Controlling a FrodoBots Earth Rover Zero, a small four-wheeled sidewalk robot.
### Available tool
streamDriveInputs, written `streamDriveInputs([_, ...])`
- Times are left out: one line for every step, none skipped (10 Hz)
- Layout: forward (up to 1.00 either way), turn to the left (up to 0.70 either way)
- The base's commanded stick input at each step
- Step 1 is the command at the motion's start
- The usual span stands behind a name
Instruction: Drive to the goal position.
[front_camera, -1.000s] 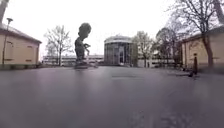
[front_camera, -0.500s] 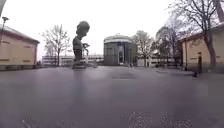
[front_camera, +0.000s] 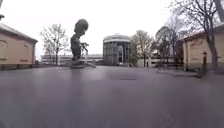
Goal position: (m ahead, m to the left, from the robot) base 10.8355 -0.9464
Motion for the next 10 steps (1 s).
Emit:
streamDriveInputs([1.0, 0.0])
streamDriveInputs([1.0, 0.0])
streamDriveInputs([1.0, 0.0])
streamDriveInputs([1.0, 0.0])
streamDriveInputs([1.0, 0.0])
streamDriveInputs([1.0, 0.0])
streamDriveInputs([1.0, 0.0])
streamDriveInputs([1.0, 0.0])
streamDriveInputs([1.0, 0.03])
streamDriveInputs([1.0, 0.08])
